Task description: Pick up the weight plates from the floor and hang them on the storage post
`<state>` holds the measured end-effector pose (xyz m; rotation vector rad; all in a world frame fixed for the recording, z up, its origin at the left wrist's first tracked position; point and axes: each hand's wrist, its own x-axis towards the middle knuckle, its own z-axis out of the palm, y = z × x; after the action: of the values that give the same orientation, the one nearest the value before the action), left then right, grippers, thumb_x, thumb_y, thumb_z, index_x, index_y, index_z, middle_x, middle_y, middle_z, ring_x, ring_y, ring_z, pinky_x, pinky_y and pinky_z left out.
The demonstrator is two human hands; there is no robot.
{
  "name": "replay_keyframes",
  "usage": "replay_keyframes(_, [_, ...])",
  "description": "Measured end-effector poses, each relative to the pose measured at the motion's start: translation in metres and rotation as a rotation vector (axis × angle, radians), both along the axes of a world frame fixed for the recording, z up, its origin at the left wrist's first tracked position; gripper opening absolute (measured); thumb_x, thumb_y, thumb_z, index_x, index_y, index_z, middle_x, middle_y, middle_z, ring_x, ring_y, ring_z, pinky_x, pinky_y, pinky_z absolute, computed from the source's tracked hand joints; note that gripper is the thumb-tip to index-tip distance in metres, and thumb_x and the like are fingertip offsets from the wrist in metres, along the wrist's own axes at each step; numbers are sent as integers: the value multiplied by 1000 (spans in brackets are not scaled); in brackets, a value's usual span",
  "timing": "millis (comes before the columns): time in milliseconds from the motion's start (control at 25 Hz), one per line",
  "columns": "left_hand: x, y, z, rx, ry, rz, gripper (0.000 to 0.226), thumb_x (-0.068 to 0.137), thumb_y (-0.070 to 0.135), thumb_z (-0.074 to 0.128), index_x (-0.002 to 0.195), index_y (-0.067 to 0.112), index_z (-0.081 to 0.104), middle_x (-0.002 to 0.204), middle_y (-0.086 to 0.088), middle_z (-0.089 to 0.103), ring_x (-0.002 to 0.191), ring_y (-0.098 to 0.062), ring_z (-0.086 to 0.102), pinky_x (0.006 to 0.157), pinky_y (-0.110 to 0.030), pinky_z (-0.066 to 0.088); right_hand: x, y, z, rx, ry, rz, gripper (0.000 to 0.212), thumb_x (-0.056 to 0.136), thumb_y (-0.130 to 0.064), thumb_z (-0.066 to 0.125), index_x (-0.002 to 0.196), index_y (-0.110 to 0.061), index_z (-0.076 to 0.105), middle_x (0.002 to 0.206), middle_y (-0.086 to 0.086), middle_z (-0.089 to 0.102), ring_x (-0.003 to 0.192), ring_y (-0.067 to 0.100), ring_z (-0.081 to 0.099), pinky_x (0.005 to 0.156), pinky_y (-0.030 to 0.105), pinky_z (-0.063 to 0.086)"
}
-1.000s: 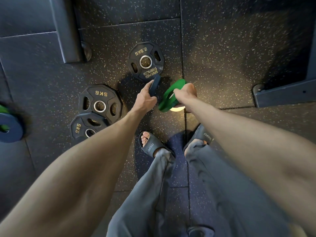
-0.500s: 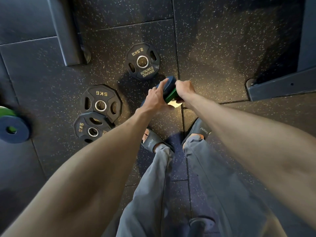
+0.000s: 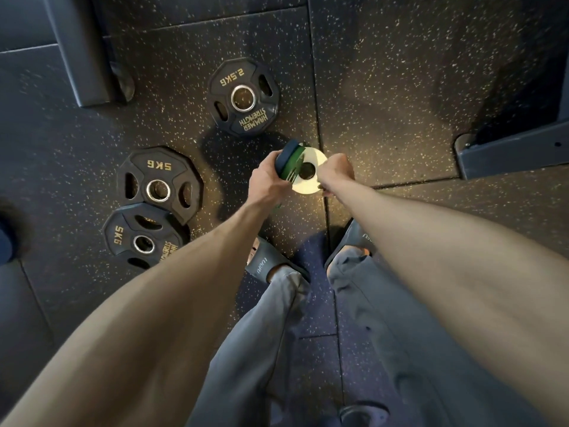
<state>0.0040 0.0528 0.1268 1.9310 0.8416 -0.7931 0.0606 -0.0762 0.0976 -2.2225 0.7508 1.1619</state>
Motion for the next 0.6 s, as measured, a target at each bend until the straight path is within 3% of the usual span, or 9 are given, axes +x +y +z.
replay_keyframes(80, [0,6,-29,-13,98,87,50,75,5,72,122,11,54,105,-2,60,96,-19,60,81,-31,53,-7,-9,-27,-61,10,60,36,89,-3,59,125,1,61,119,18,67,102,37,68,81,46,61])
replay_keyframes(200, [-5,20,-68,-118,146,305,55,67,9,82,117,8,61,109,-8,69,98,-25,68,85,-38,59,-15,-17,-72,-106,-10,52,37,91,-5,60,128,-2,57,124,16,64,112,33,63,83,36,55])
replay_keyframes(320, [-15,37,-86,-236,100,513,43,72,8,84,112,10,69,103,-9,74,91,-23,73,78,-34,61,-14,-23,-104,-130,-14,-47,45,90,-5,63,133,-3,51,135,18,56,123,34,56,95,38,51])
replay_keyframes(440, [-18,50,-95,-221,86,603,42,70,22,89,107,10,72,102,-8,76,89,-22,74,81,-37,62,-11,-24,-126,-131,-11,-124,54,84,-8,72,133,-6,49,137,19,54,123,35,56,99,43,53])
replay_keyframes(520, [-14,54,-103,-84,130,583,56,63,39,92,106,13,67,106,-6,74,93,-21,73,86,-37,61,-9,-20,-134,-156,-30,-124,61,81,-15,79,132,-8,47,138,19,52,124,35,54,99,41,51])
replay_keyframes(600, [-9,56,-109,102,206,496,87,55,57,90,121,11,59,119,-6,69,105,-23,68,94,-38,57,-10,-13,-141,-160,-54,-88,68,80,-25,82,133,-9,44,140,18,49,127,35,50,98,41,47])
